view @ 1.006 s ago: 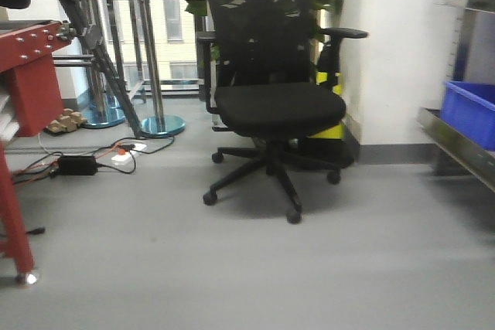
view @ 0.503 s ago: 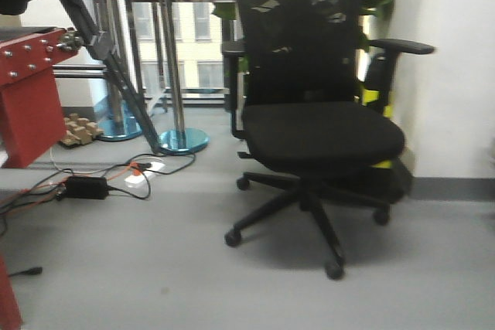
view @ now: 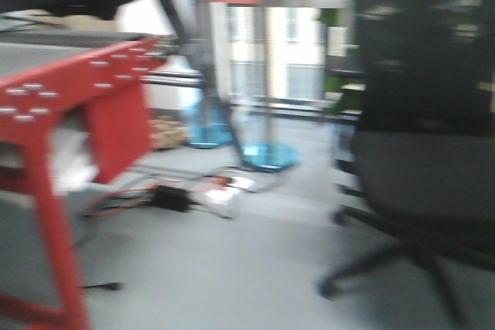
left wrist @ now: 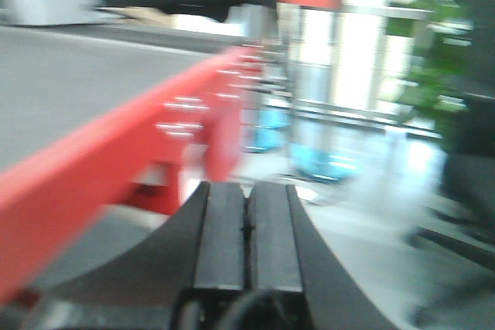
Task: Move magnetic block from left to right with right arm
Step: 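Turn the base toward the second carpeted platform, holding the cube, then lower the held red cube toward the carpet with the right gripper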
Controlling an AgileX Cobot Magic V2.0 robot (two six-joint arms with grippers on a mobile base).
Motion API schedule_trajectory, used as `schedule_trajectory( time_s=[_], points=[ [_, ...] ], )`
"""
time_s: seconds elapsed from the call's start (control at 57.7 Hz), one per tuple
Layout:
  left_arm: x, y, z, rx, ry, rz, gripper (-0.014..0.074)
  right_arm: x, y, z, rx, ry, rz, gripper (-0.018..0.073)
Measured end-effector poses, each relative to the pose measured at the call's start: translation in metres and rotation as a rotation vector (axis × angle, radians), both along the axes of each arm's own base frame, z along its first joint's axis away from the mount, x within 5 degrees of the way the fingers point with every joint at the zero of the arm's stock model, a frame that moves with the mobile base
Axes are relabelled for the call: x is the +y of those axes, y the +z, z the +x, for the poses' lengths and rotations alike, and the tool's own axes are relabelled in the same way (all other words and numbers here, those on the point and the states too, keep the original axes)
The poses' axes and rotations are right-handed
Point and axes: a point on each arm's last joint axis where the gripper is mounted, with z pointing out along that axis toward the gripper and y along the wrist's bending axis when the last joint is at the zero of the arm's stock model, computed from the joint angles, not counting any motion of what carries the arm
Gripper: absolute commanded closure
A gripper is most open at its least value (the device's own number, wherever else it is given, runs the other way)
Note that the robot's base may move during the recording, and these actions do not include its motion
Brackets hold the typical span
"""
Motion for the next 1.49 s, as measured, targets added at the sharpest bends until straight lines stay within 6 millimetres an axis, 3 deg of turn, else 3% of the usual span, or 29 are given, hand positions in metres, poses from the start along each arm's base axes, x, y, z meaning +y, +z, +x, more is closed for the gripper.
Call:
schedule_trajectory(
  time_s=[1.491],
  points=[
    [0.0000,0.0000,0.0000,0.000,0.000,0.000,0.0722,0.0000,0.0000,0.0000,0.000,0.000,0.000,0.0360]
  ],
)
